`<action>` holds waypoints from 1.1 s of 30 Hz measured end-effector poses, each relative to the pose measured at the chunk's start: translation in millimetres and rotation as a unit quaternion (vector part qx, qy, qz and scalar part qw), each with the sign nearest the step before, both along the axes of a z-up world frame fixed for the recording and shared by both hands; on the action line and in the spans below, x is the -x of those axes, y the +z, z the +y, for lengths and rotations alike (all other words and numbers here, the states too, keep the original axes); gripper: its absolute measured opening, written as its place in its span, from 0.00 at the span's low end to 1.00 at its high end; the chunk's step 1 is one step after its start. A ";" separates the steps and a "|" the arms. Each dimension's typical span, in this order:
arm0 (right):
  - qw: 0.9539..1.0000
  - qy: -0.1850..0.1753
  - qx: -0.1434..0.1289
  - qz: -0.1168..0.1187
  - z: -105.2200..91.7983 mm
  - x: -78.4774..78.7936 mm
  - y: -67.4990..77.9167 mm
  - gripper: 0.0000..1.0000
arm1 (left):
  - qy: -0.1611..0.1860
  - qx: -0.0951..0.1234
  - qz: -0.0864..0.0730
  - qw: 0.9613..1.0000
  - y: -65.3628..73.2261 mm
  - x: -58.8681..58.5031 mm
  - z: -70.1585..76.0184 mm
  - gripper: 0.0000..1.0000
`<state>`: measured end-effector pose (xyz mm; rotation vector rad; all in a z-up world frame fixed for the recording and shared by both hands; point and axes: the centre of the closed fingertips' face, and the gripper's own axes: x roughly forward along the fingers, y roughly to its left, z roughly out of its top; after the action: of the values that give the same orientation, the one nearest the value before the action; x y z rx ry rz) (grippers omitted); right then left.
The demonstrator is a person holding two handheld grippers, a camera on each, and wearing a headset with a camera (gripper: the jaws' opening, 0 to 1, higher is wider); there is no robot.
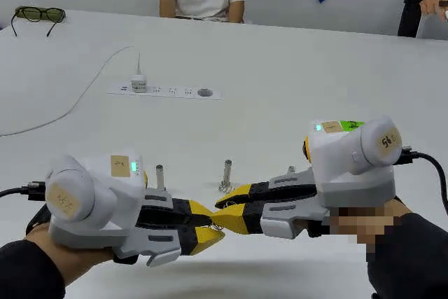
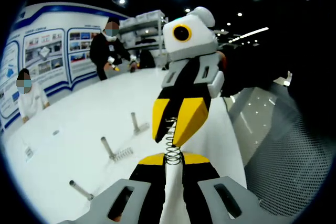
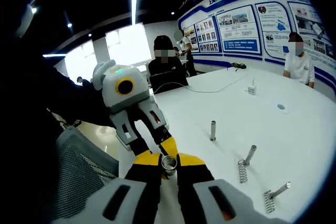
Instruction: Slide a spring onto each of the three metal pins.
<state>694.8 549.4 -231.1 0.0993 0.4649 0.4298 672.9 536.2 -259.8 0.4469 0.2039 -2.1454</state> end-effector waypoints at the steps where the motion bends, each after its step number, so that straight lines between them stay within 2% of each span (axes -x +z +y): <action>1: 1.000 0.001 0.001 0.000 0.3 -0.4 0.0 0.12 | 0.000 0.000 -0.001 1.000 -0.4 0.7 -0.2 0.10; 6: 1.000 0.003 0.006 -0.007 0.0 -4.5 3.8 0.12 | 0.006 0.002 0.004 1.000 1.3 0.0 -2.3 0.10; 12: 1.000 0.003 0.016 -0.013 -1.1 -10.3 6.3 0.12 | 0.022 0.006 0.017 1.000 3.1 -5.3 -3.4 0.10; 18: 1.000 0.010 0.027 -0.009 3.0 -14.5 1.4 0.12 | 0.035 0.005 0.015 0.999 -1.9 -8.3 -1.7 0.11; 26: 1.000 0.003 0.023 -0.021 -0.7 -23.9 11.2 0.12 | 0.059 0.006 0.017 0.998 -1.3 -20.1 3.3 0.14; 33: 0.999 -0.005 0.027 -0.025 -6.0 -30.1 15.3 0.12 | 0.080 0.002 0.021 0.997 -6.8 -29.3 12.4 0.17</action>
<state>724.9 543.3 -215.8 0.0385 0.4271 0.4081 702.2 548.6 -266.6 0.3704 0.2508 -1.9994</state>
